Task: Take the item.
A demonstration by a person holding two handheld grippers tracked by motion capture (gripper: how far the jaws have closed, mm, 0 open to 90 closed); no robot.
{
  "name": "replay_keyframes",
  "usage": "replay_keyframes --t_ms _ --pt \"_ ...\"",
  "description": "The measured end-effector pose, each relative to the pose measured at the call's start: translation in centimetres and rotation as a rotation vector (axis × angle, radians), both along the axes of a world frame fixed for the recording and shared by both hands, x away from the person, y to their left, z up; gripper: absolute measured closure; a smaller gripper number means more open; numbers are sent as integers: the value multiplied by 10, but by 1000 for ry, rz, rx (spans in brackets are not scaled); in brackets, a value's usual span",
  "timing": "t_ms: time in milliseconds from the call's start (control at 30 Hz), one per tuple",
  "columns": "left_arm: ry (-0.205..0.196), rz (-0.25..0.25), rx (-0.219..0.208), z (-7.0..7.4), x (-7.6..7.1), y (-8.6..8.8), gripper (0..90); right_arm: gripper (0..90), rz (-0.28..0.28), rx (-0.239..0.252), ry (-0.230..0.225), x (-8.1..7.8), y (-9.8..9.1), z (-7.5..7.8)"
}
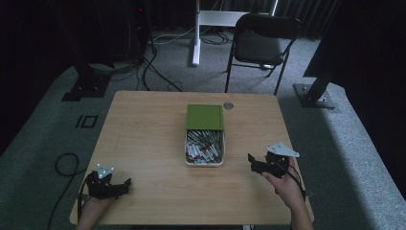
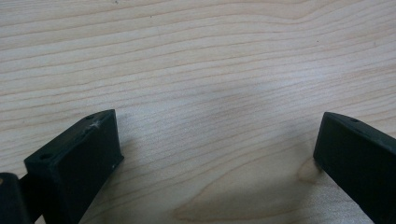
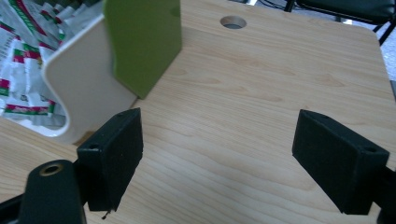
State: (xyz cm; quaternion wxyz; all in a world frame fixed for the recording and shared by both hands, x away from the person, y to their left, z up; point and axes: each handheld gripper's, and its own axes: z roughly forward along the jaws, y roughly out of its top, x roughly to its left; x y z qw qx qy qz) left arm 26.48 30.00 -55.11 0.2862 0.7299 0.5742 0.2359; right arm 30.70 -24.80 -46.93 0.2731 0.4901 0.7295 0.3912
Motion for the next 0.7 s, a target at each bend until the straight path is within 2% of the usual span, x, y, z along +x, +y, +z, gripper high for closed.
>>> replay_keyframes --t_ms 233,500,700 --pt "0 0 0 0 0 0 14 164 36 17 -12 2 14 4" --pt "0 0 0 0 0 0 14 164 102 13 -16 6 40 8" --pt "0 0 0 0 0 0 14 164 123 14 -25 9 52 11"
